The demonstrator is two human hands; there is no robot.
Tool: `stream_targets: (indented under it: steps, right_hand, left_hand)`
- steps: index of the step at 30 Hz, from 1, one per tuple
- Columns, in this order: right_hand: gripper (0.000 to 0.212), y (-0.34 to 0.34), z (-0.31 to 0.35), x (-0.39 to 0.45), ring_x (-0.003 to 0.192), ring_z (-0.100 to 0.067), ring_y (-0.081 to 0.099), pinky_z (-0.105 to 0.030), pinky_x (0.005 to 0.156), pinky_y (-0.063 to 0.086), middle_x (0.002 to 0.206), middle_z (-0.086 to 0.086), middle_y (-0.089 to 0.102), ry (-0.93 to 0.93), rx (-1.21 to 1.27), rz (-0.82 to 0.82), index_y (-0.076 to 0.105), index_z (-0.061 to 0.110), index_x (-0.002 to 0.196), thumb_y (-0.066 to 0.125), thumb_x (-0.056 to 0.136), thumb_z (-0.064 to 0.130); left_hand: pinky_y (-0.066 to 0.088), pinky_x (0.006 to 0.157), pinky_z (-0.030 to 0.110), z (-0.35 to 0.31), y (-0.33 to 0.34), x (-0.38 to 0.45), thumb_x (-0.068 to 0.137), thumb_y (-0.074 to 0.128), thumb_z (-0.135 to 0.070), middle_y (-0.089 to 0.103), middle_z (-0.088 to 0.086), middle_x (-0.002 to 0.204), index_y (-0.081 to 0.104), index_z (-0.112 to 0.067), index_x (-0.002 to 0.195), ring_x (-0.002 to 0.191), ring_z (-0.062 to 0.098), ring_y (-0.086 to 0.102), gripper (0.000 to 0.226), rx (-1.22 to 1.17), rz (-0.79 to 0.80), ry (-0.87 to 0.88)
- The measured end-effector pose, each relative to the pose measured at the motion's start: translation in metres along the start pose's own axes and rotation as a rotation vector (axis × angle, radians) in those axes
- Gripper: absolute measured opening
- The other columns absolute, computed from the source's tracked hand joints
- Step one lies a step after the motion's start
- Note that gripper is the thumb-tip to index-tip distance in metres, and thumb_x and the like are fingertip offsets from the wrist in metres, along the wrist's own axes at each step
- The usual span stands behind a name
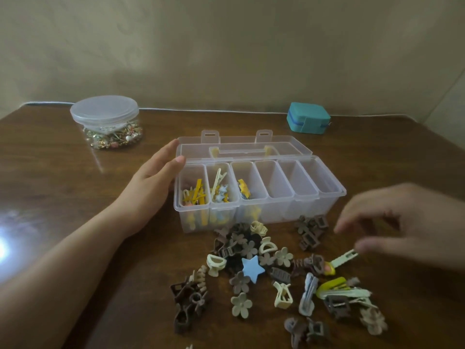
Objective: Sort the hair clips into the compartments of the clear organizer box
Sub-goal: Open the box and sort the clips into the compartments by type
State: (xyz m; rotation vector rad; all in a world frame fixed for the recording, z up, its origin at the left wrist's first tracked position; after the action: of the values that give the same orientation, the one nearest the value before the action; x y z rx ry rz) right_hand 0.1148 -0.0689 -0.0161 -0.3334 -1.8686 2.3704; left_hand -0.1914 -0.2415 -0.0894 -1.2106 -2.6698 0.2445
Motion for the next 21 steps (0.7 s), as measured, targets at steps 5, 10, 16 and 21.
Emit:
stream_targets:
  steps: [5, 10, 16, 21]
  right_hand:
    - [0.032, 0.037, -0.010, -0.015, 0.105, 0.005, 0.057, -0.019, 0.082, 0.049, 0.115, 0.034, 0.055, 0.023, 0.109, -0.056, 0.057, 0.056, 0.098, 0.073, 0.081, 0.034]
    - [0.017, 0.026, -0.005, -0.018, 0.090, -0.004, 0.066, -0.015, 0.072, 0.050, 0.098, 0.020, 0.067, -0.035, 0.210, -0.224, 0.064, 0.047, 0.088, 0.073, 0.079, 0.036]
    - [0.013, -0.010, 0.030, 0.021, 0.068, -0.010, 0.065, -0.020, 0.052, 0.051, 0.082, 0.011, 0.069, -0.052, 0.356, -0.508, 0.067, 0.039, 0.082, 0.074, 0.073, 0.046]
    - [0.012, 0.007, 0.061, 0.084, 0.065, 0.001, 0.055, -0.013, 0.052, 0.039, 0.066, 0.014, 0.057, 0.062, 0.149, -0.571, 0.061, 0.035, 0.077, 0.063, 0.076, 0.048]
  left_hand:
    - [0.040, 0.088, 0.014, 0.002, -0.001, 0.002, 0.103, 0.046, -0.032, 0.046, -0.016, 0.147, 0.038, -0.034, 0.152, 0.132, 0.003, 0.045, 0.050, -0.005, 0.006, 0.001]
    - [0.040, 0.086, 0.012, 0.000, -0.001, 0.001, 0.103, 0.046, -0.030, 0.048, -0.018, 0.143, 0.038, -0.033, 0.152, 0.124, -0.001, 0.049, 0.050, -0.011, 0.005, 0.000]
    - [0.040, 0.096, 0.016, -0.001, -0.002, 0.000, 0.102, 0.047, -0.031, 0.049, -0.018, 0.145, 0.038, -0.032, 0.152, 0.129, 0.000, 0.049, 0.051, -0.009, 0.009, -0.002]
    - [0.040, 0.073, -0.006, -0.001, 0.000, 0.001, 0.103, 0.046, -0.029, 0.047, -0.038, 0.116, 0.037, -0.032, 0.152, 0.090, -0.034, 0.047, 0.050, 0.005, 0.008, -0.007]
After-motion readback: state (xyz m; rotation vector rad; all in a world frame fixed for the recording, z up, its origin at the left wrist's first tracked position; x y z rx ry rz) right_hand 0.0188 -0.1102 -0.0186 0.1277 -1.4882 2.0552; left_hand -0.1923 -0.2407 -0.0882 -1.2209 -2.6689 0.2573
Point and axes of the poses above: each hand's wrist, its own x-axis towards the middle knuckle, its own y-axis out of the palm, z = x × y, the point moved 1 cm from there along x, towards the middle knuckle
